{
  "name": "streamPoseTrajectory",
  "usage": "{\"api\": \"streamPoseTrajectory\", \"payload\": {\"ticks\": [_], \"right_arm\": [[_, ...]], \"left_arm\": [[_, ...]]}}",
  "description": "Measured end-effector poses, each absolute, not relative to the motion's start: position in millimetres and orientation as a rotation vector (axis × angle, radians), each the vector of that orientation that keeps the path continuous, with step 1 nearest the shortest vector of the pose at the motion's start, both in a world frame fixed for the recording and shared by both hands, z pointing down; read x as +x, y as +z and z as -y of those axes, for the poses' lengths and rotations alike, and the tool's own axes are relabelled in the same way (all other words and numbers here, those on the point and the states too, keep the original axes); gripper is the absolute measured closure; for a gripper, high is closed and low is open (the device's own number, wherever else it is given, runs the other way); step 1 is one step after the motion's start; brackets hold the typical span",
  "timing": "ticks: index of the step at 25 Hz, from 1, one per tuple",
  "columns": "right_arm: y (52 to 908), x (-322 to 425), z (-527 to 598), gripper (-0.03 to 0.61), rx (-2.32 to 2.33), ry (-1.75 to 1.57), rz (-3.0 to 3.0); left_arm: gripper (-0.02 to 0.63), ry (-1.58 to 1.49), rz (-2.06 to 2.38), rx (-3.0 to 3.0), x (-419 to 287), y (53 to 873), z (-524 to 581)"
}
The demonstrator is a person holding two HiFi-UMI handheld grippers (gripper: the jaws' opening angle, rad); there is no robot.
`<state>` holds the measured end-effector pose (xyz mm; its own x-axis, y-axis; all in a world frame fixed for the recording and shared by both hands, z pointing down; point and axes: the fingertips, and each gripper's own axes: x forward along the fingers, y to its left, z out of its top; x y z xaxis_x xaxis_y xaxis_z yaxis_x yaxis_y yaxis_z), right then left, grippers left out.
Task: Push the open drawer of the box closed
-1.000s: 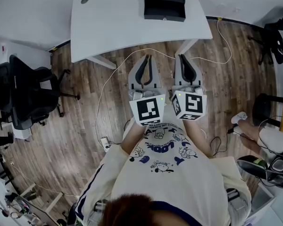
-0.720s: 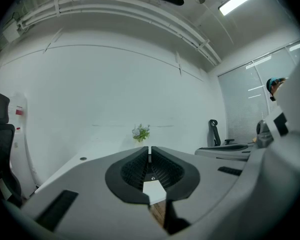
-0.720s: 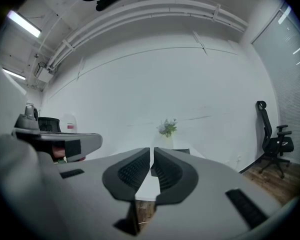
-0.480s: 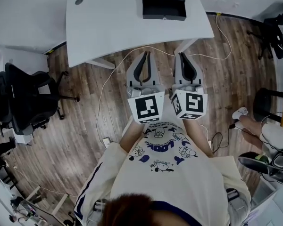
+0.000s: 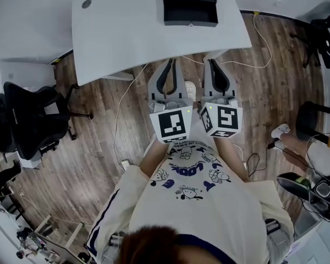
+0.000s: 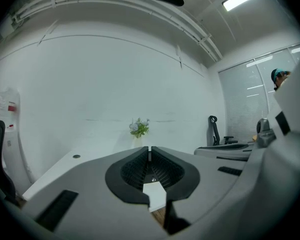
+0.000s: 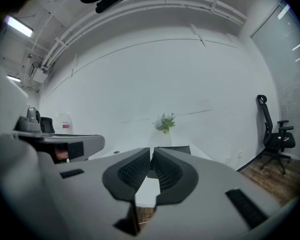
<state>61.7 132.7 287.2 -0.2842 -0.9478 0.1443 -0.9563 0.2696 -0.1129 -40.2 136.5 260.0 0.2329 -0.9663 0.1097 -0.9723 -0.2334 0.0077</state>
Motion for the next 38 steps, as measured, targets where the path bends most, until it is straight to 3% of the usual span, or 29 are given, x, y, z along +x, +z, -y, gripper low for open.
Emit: {"api": "streamPoseTrajectory", "payload": {"ticks": [20, 38], "right_arm": [[300, 84, 0, 0.537, 1.713, 0.323, 2.507], [345, 73, 41, 0.537, 1.655, 0.454, 2.424]], "left_arm": [[0.586, 0.195, 1.970, 2.297, -17, 276, -9], [0.586, 0.285, 1.918, 2.225, -24, 311, 32]]}}
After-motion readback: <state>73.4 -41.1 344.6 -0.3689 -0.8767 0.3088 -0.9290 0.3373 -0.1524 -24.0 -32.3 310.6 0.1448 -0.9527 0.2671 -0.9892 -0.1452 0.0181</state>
